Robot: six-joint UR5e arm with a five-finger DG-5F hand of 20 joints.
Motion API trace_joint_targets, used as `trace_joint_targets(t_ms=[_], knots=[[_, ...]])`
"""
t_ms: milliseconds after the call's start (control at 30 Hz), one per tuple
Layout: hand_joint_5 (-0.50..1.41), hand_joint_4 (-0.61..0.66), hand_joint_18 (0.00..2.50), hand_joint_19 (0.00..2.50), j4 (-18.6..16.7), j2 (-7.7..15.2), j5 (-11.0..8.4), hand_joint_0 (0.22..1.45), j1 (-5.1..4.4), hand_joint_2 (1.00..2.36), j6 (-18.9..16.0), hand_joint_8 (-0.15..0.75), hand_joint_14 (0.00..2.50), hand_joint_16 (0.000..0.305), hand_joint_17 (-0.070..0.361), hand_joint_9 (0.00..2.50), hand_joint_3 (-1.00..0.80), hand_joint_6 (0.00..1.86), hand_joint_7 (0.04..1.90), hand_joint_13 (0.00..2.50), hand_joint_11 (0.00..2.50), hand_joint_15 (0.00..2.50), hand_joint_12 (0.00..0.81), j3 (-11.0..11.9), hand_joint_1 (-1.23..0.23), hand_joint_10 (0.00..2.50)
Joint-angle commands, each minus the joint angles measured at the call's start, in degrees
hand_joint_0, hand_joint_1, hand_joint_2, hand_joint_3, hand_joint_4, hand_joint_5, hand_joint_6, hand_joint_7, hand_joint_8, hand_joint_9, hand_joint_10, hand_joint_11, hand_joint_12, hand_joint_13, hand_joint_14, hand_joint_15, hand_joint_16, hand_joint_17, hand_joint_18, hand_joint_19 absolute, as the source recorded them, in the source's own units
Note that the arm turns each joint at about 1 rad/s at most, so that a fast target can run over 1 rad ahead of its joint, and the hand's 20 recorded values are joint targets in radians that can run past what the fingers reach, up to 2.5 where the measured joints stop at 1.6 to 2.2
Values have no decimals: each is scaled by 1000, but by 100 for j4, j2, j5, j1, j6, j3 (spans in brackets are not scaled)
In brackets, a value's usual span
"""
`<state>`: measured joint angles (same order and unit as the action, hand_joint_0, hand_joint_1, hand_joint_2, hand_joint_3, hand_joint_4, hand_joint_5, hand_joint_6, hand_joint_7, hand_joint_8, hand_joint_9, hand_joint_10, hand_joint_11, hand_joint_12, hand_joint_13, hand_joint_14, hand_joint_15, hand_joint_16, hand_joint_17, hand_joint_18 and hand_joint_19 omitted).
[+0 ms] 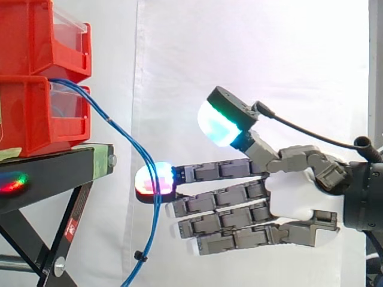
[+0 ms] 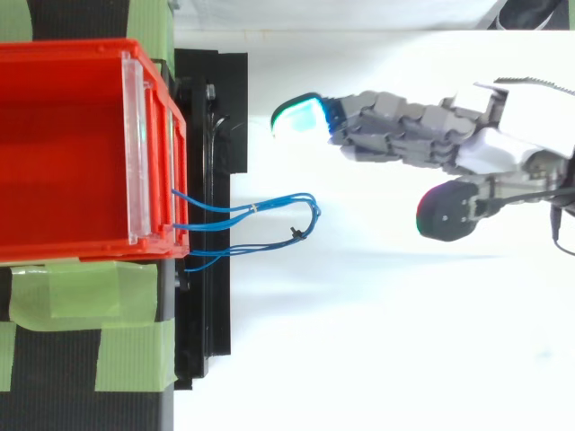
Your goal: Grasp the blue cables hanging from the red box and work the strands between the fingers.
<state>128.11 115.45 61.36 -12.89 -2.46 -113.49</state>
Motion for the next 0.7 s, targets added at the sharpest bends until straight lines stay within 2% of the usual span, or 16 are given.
trace_joint_targets(t_ms=[0,133,267,667], knots=[[-391,134,31,268,65,48,-10,744,-21,1000,-27,280,4,59,134,108,-1000,6,669,0,101,151,357,91,-517,2],[-390,134,32,264,47,48,-10,744,-30,1000,8,280,4,59,134,111,-1000,6,670,0,101,147,357,91,-517,2],[-391,133,32,274,39,48,-37,743,-82,1000,184,280,4,60,134,113,-1000,6,670,0,102,148,358,91,-516,2],[-389,134,56,290,-67,48,-283,743,-188,1000,369,284,4,60,134,131,-1000,6,671,0,124,153,359,135,-515,3]])
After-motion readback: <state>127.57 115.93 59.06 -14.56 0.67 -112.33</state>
